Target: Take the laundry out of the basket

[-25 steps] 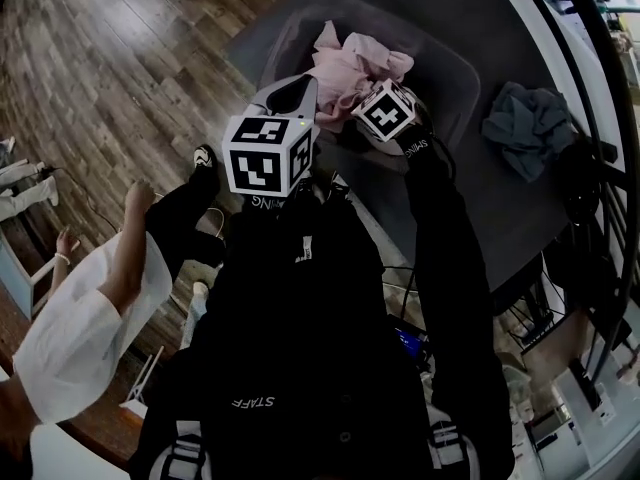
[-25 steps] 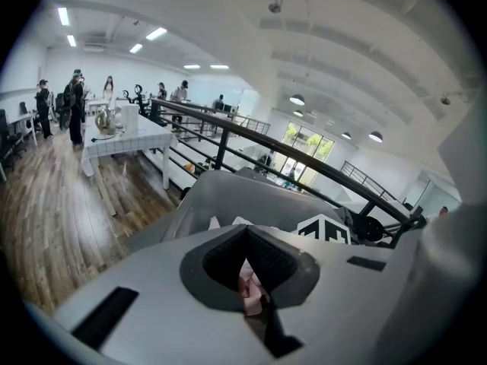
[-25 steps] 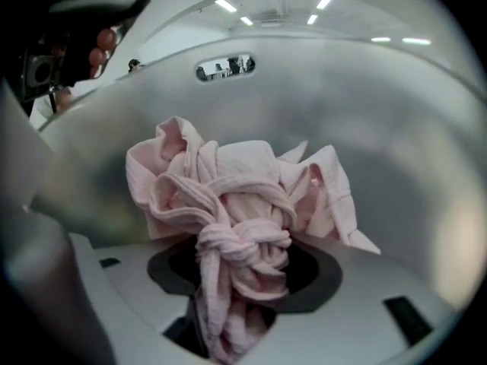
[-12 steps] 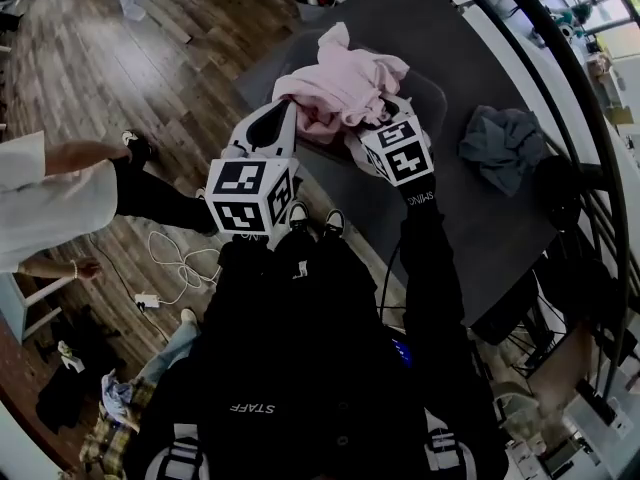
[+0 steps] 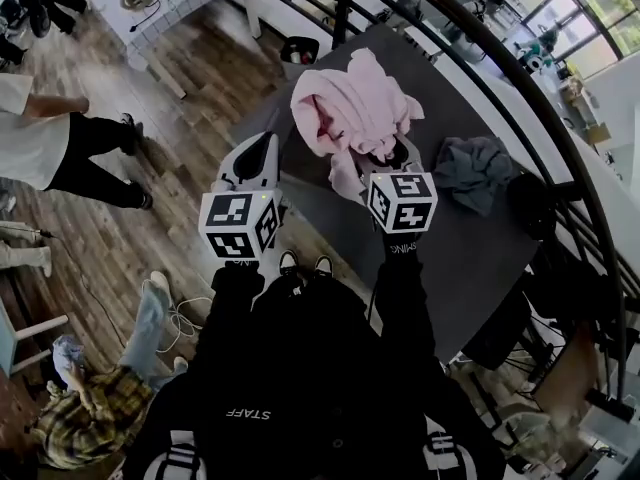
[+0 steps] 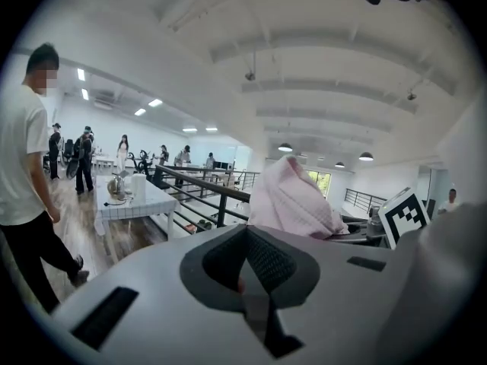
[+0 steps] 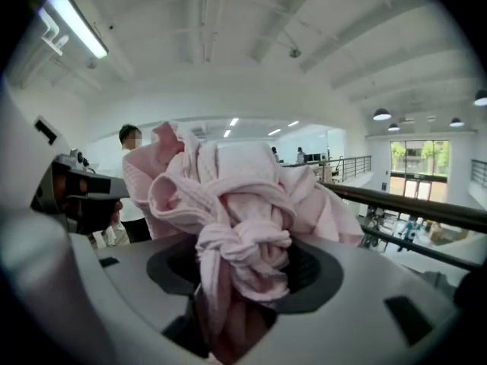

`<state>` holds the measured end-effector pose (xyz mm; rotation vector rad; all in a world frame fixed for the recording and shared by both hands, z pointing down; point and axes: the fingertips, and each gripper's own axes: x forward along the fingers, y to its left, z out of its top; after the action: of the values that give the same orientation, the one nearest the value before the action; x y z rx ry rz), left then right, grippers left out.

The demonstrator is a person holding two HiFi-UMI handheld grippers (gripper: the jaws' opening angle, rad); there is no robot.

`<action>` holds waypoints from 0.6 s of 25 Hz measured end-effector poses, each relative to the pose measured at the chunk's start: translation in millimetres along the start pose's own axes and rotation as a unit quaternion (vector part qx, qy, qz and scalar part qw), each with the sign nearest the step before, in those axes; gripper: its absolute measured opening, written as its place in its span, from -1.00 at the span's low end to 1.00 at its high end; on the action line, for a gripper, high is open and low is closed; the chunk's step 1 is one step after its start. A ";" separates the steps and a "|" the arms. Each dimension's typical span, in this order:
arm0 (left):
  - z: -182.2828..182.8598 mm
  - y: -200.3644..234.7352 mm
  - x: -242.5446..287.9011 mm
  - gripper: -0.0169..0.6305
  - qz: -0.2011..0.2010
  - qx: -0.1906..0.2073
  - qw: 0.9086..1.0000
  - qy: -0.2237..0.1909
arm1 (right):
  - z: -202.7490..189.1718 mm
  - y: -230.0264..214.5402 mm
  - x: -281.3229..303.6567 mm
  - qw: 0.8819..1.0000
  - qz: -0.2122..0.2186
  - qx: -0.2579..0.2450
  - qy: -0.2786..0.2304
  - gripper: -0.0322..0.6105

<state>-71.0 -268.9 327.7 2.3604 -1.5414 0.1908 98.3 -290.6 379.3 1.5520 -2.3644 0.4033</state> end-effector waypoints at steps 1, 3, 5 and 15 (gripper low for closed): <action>4.2 -3.2 -2.6 -0.95 -0.002 0.002 1.000 -0.005 | 6.7 0.8 -8.9 1.000 -0.006 0.007 -0.014 -0.05; 12.6 -9.8 -7.9 -0.95 -0.005 0.008 1.000 -0.015 | 19.0 4.0 -25.5 0.999 -0.014 0.021 -0.042 -0.05; 20.8 -16.3 -11.2 -0.95 -0.010 0.014 1.000 -0.025 | 31.5 7.0 -39.8 0.997 -0.020 0.031 -0.070 -0.05; 44.8 -43.9 -7.8 -0.95 -0.034 0.038 0.997 -0.060 | 81.7 3.6 -94.5 0.983 -0.059 0.055 -0.166 -0.05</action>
<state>-36.9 -260.7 275.1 2.5208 -1.5304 0.0953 124.3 -240.9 267.7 1.9319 -2.5076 0.2686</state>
